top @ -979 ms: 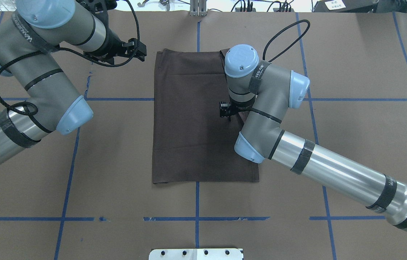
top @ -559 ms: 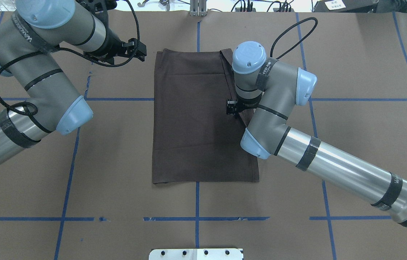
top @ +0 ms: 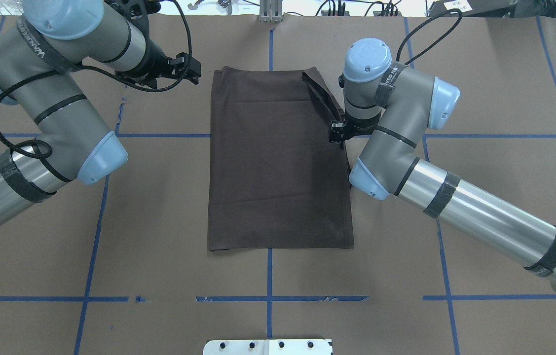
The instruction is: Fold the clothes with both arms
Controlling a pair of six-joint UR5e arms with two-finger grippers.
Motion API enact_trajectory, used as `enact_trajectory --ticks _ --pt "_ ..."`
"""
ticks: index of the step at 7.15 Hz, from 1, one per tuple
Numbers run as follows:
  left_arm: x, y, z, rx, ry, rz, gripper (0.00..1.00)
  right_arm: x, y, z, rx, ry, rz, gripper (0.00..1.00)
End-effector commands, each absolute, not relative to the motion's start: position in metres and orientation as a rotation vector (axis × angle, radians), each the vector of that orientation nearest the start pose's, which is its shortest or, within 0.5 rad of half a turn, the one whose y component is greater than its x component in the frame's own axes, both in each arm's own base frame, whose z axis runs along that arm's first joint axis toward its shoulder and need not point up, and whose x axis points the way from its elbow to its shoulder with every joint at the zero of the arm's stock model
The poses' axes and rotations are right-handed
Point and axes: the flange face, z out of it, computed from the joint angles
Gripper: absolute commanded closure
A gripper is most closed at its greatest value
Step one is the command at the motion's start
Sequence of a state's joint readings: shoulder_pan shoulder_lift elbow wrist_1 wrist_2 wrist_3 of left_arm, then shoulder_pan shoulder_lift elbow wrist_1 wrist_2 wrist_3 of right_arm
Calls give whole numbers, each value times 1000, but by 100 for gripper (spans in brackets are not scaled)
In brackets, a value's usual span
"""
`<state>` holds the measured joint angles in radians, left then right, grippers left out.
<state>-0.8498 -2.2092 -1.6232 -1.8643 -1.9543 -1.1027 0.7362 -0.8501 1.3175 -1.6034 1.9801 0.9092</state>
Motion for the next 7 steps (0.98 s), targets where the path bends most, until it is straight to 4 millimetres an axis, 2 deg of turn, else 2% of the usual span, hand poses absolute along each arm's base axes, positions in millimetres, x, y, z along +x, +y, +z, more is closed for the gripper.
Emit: enact_trajectory --ticks 1,4,6,7 --pt "382 -579 219 318 988 -159 0 -481 -584 378 -32 -567 -54 0" --pt "381 -577 212 325 997 -157 0 -476 -606 329 13 -611 -37 0" --pt "380 -577 213 330 998 -151 0 -488 -627 288 48 -651 -30 0" --pt "383 -573 213 332 1015 -149 0 -488 -620 273 33 -712 -16 0"
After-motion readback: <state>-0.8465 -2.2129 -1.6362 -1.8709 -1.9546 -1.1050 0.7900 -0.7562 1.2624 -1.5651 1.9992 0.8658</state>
